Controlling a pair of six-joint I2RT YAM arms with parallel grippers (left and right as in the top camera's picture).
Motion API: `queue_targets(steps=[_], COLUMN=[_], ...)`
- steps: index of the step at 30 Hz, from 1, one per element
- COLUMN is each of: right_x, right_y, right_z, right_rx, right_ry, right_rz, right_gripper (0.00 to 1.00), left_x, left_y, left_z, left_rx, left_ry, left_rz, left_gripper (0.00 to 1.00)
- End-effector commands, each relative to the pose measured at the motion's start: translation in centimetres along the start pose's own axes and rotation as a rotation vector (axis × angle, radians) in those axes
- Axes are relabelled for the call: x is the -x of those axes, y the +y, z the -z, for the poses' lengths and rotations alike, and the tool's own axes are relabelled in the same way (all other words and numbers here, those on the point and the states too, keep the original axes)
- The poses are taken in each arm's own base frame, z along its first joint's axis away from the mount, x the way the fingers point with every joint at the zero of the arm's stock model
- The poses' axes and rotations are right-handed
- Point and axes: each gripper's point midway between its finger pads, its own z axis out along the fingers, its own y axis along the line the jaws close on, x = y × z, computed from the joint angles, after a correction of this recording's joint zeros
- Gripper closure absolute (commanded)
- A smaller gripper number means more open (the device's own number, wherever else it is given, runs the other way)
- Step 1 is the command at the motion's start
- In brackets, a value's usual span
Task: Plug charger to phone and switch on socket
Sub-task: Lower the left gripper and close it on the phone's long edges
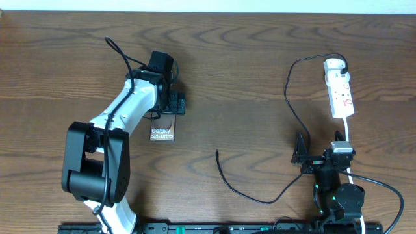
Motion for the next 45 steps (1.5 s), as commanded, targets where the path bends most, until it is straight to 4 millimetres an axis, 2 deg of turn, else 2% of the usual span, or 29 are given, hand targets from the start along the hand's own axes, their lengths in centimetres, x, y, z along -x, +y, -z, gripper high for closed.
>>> queue_targets(steps=[1, 8, 45], right_x=[0.0, 0.0, 0.0], right_y=[-0.1, -0.1, -0.1], right_z=[0.0, 0.0, 0.0], right_rx=[-0.006, -0.006, -0.006], right_ry=[0.000, 0.000, 0.000], right_rz=[0.003, 0.003, 0.002], right_gripper=[0.01, 0.01, 0.01], left_x=[-0.4, -1.0, -3.1], left_y=[0.4, 0.4, 0.8], left_z=[-0.9, -2.6, -2.9], left_rx=[0.023, 0.023, 0.036], left_ry=[0.020, 0.060, 0.135], left_rz=[0.010, 0.008, -0.034], left_gripper=[0.02, 0.02, 0.02])
